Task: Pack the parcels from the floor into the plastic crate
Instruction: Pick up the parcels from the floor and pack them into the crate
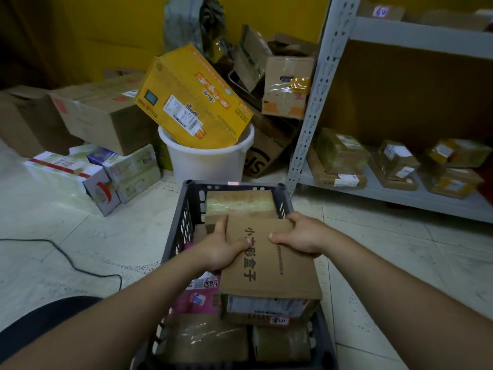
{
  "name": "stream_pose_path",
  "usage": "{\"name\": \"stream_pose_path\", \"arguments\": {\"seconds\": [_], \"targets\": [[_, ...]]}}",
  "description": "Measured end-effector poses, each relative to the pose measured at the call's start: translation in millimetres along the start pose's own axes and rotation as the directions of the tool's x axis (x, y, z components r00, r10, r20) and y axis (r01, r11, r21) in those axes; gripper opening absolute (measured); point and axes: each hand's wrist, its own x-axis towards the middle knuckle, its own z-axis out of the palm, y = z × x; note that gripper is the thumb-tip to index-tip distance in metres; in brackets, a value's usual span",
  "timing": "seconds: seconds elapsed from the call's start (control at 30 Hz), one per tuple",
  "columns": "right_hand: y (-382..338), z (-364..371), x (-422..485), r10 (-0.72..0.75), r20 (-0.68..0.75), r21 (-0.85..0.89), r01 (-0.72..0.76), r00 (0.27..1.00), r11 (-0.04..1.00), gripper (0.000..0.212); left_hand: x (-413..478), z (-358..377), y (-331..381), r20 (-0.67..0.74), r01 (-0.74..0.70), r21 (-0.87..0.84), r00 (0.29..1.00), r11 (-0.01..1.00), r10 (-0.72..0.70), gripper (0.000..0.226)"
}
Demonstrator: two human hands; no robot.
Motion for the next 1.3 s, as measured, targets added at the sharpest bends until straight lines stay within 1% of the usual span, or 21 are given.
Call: {"name": "stream_pose_path", "arguments": {"seconds": [0.1,0.17,0.23,0.3,0.37,0.43,0.53,0.63,0.7,0.8,0.93,1.0,1.07,1.1,1.23,1.3], "targets": [[-8,13,-7,-0.033,0.004,-0.032,0.033,0.999,0.999,0.079,-12,0,-18,-0.016,-0.010,0.074,1.000,0.997,0.011,0.083],[-14,14,-10,-0.025,0.028,-0.049,0.026,0.999,0.998,0.081,-16,-3,-24,-0.013,-0.007,0.075,1.000,0.997,0.008,0.080],[-18,14,-11,-0.005,0.037,-0.109,0.009,0.999,0.994,0.088,-15,-10,-22,0.016,0.013,0.078,1.000,0.997,-0.014,0.080],[-24,14,-10,-0.003,0.006,-0.182,0.004,1.000,0.983,0.093,-12,-20,-20,0.015,0.021,0.101,1.000,0.995,-0.023,0.080],[-32,13,-7,-0.024,-0.013,-0.193,0.021,1.000,0.981,0.094,-7,-28,-19,-0.011,-0.002,0.111,1.000,0.994,0.003,0.080],[-39,11,-2,-0.049,-0.017,-0.182,0.045,0.999,0.982,0.091,2,-35,-19,-0.047,-0.020,0.113,0.999,0.993,0.025,0.078],[-44,7,14,-0.064,-0.047,-0.156,0.056,0.997,0.986,0.086,21,-42,-19,-0.147,0.008,0.143,0.989,0.990,0.013,0.073],[-39,4,41,-0.084,-0.068,-0.099,0.077,0.994,0.992,0.081,44,-48,-19,-0.249,0.016,0.168,0.968,0.986,0.027,0.065],[-32,4,63,-0.088,-0.065,-0.069,0.083,0.994,0.994,0.080,58,-51,-19,-0.290,0.019,0.186,0.956,0.982,0.036,0.062],[-25,7,94,-0.087,-0.059,-0.025,0.086,0.994,0.996,0.079,83,-52,-25,-0.310,0.049,0.196,0.951,0.979,0.015,0.068],[-19,21,135,-0.064,-0.037,-0.005,0.064,0.997,0.998,0.079,115,-44,-29,-0.292,0.057,0.164,0.956,0.985,-0.007,0.067],[-15,30,152,-0.052,-0.029,0.024,0.053,0.998,0.998,0.083,130,-40,-33,-0.284,0.089,0.124,0.957,0.988,-0.050,0.069],[-11,39,164,-0.037,-0.036,0.057,0.039,0.999,0.998,0.085,144,-39,-39,-0.288,0.137,0.127,0.953,0.982,-0.095,0.072],[-10,43,170,-0.028,-0.041,0.079,0.031,0.999,0.996,0.085,150,-39,-43,-0.284,0.161,0.131,0.952,0.978,-0.119,0.071],[-10,51,187,0.002,-0.084,0.148,0.011,0.996,0.989,0.083,166,-38,-56,-0.282,0.182,0.138,0.950,0.974,-0.137,0.052],[-12,50,189,0.009,-0.145,0.176,0.017,0.989,0.984,0.077,166,-39,-56,-0.314,0.191,0.104,0.937,0.976,-0.150,0.052]]}}
